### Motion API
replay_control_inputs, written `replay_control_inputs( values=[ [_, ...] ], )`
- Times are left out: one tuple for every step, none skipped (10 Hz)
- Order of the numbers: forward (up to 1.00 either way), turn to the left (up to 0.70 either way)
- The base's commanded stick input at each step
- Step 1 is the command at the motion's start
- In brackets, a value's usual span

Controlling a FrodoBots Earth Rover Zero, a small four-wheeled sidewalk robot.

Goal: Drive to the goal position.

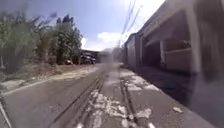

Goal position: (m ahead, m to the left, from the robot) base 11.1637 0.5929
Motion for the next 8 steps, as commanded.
replay_control_inputs(
  values=[
    [1.0, 0.0],
    [1.0, 0.0],
    [1.0, 0.0],
    [1.0, 0.0],
    [1.0, 0.0],
    [1.0, 0.0],
    [1.0, 0.0],
    [1.0, 0.0]
  ],
)
